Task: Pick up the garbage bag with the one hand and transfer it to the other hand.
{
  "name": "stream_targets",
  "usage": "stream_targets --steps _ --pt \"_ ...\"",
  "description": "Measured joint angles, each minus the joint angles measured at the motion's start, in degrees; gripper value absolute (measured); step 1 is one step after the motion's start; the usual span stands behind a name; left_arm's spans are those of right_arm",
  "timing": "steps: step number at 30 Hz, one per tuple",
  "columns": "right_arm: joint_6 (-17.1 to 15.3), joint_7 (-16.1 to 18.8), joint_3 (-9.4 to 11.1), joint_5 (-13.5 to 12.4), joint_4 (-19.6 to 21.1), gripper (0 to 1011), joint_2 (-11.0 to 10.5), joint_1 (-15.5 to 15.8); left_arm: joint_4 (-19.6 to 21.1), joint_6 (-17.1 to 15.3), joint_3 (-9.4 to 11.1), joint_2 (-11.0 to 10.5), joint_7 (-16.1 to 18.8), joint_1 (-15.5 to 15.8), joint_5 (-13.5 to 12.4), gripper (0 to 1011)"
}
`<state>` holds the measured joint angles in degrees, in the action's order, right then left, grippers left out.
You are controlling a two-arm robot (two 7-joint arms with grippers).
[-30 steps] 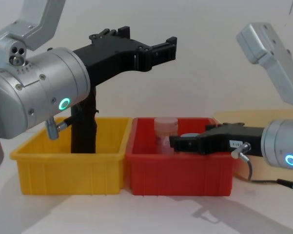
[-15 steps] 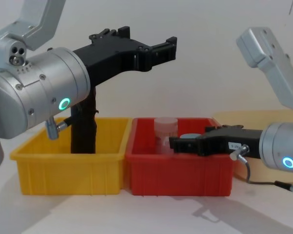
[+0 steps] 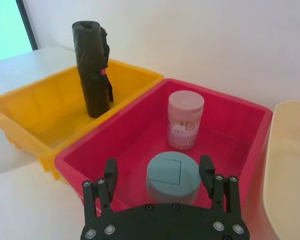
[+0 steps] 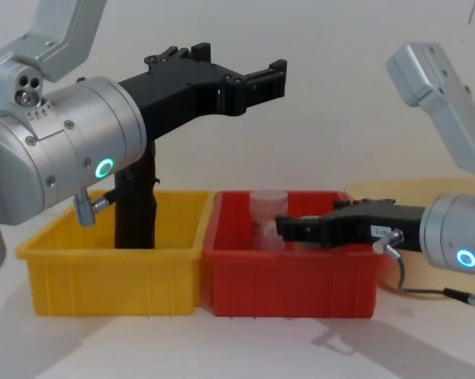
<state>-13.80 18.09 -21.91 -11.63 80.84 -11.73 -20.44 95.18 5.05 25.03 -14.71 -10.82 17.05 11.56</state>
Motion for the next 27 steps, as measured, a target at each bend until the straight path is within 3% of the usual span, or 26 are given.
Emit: stream_targets --steps 27 --pt "1.31 -0.26 -0.21 -1.05 -1.53 1001 -0.30 -1.09 0.00 0.00 0.00 0.00 0.00 0.00 0.00 1001"
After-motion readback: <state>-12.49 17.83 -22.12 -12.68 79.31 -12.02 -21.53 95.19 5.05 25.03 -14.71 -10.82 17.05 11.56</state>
